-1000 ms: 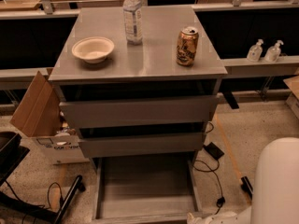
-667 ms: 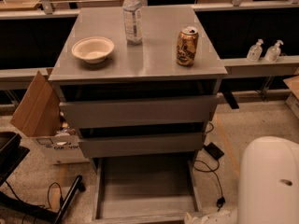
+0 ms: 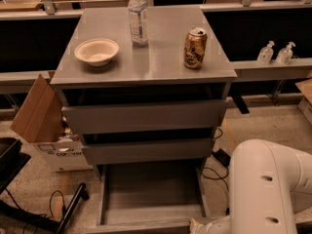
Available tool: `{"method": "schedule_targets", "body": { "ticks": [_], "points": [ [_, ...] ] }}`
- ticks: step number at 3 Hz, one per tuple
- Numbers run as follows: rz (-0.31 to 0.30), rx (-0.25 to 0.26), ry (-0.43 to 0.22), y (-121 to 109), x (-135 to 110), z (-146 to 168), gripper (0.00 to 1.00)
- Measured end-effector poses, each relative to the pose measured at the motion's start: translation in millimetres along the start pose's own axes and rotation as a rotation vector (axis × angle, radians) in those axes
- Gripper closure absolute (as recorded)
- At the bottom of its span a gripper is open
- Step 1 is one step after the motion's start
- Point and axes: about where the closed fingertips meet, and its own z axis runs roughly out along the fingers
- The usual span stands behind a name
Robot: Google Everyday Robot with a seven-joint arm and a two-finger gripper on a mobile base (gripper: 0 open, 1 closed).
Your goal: Close bottom drawer
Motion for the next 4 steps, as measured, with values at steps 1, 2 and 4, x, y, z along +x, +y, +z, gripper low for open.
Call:
{"method": "schedule_targets", "body": {
  "ticks": [1,2,4],
  "points": [
    [0.0,0.0,0.0,0.4,-1.4,-2.9,0.72],
    [0.0,0.0,0.0,0.7,-2.1,-4.5,0.95],
    [0.0,0.0,0.0,1.7,-5.5,-11.7,1.0]
  ]
}}
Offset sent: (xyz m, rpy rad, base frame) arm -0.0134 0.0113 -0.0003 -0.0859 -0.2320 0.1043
